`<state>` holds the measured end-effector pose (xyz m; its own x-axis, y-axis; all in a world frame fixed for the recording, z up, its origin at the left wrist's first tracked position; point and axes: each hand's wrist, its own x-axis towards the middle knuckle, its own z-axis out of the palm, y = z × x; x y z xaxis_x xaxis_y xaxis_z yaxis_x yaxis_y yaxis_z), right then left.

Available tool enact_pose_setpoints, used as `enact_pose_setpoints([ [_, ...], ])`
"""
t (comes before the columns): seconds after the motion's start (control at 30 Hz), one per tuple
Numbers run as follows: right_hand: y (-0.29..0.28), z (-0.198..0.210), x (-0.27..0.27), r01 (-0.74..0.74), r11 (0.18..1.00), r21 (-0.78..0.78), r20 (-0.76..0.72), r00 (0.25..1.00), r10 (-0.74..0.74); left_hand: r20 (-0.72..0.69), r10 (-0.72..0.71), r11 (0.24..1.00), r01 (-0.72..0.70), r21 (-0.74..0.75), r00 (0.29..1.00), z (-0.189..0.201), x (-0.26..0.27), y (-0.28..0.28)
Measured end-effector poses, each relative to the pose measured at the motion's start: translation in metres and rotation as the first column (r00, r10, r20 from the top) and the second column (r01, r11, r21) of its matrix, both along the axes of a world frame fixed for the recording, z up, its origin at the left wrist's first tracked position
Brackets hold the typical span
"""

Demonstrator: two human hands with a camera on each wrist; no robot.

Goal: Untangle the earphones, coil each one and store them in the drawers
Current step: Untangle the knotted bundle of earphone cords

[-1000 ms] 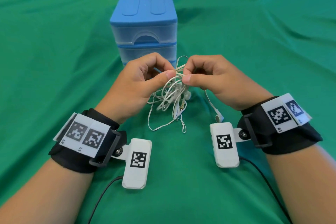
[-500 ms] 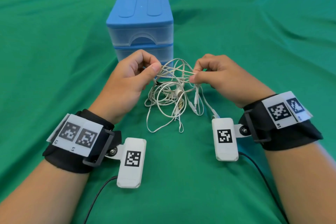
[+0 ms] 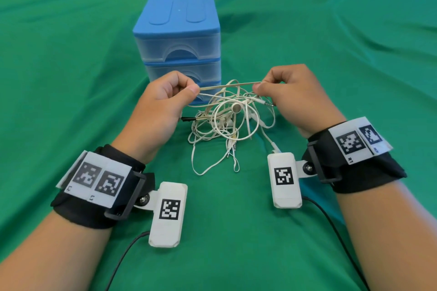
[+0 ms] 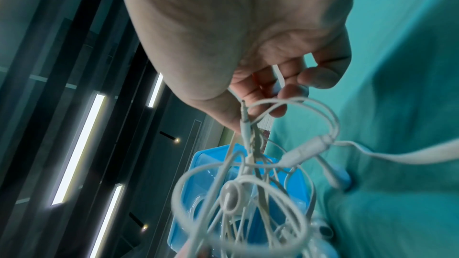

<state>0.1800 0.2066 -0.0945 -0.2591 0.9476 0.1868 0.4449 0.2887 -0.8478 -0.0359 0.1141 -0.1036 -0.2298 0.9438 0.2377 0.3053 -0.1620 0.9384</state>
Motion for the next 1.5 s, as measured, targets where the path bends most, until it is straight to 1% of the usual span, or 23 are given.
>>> enact_pose_setpoints([
  [0.07,0.002,-0.001,-0.001,0.031,0.999,-0.008,-0.036,0.999,-0.032,-0.02,-0.011,1.0,0.011,-0.016,1.0,0.001,0.002,0.0],
  [0.17,0.005,-0.001,0.0,0.037,0.998,-0.055,-0.135,0.99,-0.044,-0.02,-0.076,0.994,0.074,-0.075,0.997,0.001,0.003,-0.002],
  [0.3,0.007,0.001,0.005,0.041,0.995,-0.094,-0.212,0.975,-0.06,0.058,-0.086,0.991,0.091,-0.096,0.995,0.002,-0.002,-0.004],
  [0.43,0.008,0.001,0.006,0.032,0.989,-0.141,-0.241,0.968,-0.066,0.141,-0.131,0.99,0.138,-0.038,0.981,0.0,0.0,-0.003],
  [0.5,0.007,0.002,0.006,0.022,0.988,-0.151,-0.237,0.97,-0.058,0.163,-0.112,0.994,0.112,0.01,0.98,-0.002,-0.001,-0.002],
  [0.63,0.005,0.003,0.009,0.003,0.991,-0.137,-0.198,0.98,-0.031,0.248,0.022,0.993,-0.049,0.103,0.969,-0.002,-0.006,0.0],
  [0.7,0.004,0.003,0.008,0.016,0.994,-0.109,-0.169,0.985,-0.034,0.276,0.042,0.989,-0.078,0.122,0.96,-0.002,-0.007,0.0],
  [0.8,0.005,0.003,0.008,0.057,0.996,-0.075,-0.17,0.983,-0.069,0.253,0.058,0.984,-0.098,0.148,0.966,-0.001,-0.008,0.0],
  [0.87,0.004,0.004,0.009,0.06,0.997,-0.055,-0.171,0.983,-0.068,0.232,0.076,0.98,-0.115,0.161,0.97,-0.001,-0.007,0.0],
  [0.93,0.003,0.004,0.01,0.002,0.999,-0.051,-0.126,0.992,-0.008,0.26,0.055,0.985,-0.095,0.147,0.964,0.0,-0.007,0.0],
  [1.03,-0.003,0.004,0.009,-0.185,0.978,-0.094,-0.031,0.983,0.182,0.379,-0.026,0.996,-0.01,0.094,0.925,0.001,-0.008,-0.002],
  [1.07,-0.005,0.004,0.008,-0.25,0.961,-0.116,-0.013,0.968,0.251,0.384,-0.042,0.997,0.015,0.074,0.922,0.001,-0.008,-0.002],
  [1.13,-0.009,0.007,0.009,-0.366,0.915,-0.168,0.005,0.928,0.372,0.347,-0.072,0.997,0.063,0.038,0.935,0.001,-0.008,-0.003],
  [1.2,-0.012,0.011,0.012,-0.414,0.884,-0.218,0.011,0.905,0.426,0.306,-0.107,0.994,0.109,0.009,0.946,0.002,-0.007,-0.004],
  [1.23,-0.012,0.012,0.013,-0.406,0.883,-0.233,0.018,0.907,0.422,0.291,-0.123,0.992,0.129,-0.001,0.949,0.002,-0.006,-0.004],
  [1.3,-0.01,0.012,0.011,-0.337,0.911,-0.238,0.012,0.937,0.35,0.262,-0.149,0.988,0.157,-0.009,0.954,0.002,-0.005,-0.005],
  [1.37,-0.004,0.008,0.006,-0.224,0.957,-0.183,-0.04,0.975,0.22,0.237,-0.169,0.984,0.176,-0.008,0.957,0.002,-0.004,-0.006],
  [1.43,0.002,0.001,0.002,-0.13,0.984,-0.121,-0.042,0.991,0.125,0.245,-0.19,0.98,0.199,-0.009,0.951,0.003,-0.004,-0.008],
  [1.5,0.005,-0.005,0.0,-0.125,0.985,-0.116,0.017,0.992,0.128,0.251,-0.217,0.974,0.228,-0.014,0.943,0.003,-0.003,-0.008],
])
